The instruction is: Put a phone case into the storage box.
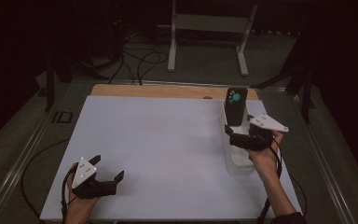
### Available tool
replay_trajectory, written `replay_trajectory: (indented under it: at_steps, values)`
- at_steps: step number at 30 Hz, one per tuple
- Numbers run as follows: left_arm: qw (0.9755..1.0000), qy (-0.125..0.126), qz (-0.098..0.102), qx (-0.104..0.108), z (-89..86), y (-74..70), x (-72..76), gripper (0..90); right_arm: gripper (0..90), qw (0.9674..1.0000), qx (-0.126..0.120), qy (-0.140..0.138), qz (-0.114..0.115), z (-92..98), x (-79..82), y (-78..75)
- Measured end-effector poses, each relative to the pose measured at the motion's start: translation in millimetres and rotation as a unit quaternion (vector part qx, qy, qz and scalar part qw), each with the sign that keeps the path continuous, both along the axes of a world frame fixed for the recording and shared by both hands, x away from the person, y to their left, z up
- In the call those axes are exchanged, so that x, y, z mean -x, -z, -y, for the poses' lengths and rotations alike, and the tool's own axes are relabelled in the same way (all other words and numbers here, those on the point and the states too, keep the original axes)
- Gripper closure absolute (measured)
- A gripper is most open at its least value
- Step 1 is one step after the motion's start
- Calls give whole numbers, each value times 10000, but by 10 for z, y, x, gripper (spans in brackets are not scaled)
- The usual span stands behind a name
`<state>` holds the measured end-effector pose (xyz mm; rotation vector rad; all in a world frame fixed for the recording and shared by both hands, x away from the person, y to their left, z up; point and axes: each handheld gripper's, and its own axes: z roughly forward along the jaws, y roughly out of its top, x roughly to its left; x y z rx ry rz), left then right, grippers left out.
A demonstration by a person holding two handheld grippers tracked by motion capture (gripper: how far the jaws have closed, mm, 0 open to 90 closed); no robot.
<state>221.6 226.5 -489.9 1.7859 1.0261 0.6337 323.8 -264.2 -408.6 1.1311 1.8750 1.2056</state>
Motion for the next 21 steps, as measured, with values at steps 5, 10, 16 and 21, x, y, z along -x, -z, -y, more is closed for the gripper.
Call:
replay_trajectory:
  at_steps: [5,10,16,21]
  values:
    - [10000,22,91,14,3,-57,20,0,79,9998,-144,-135,7,60,250,160]
    - [9998,2,174,61,-16,-97,38,0,79,9990,-238,-375,-15,60,428,310]
    - [9995,21,284,143,-33,-139,61,0,79,9978,-370,-527,153,56,646,420]
    - [9993,10,337,173,-36,-153,73,0,79,9973,-361,-582,247,82,761,504]
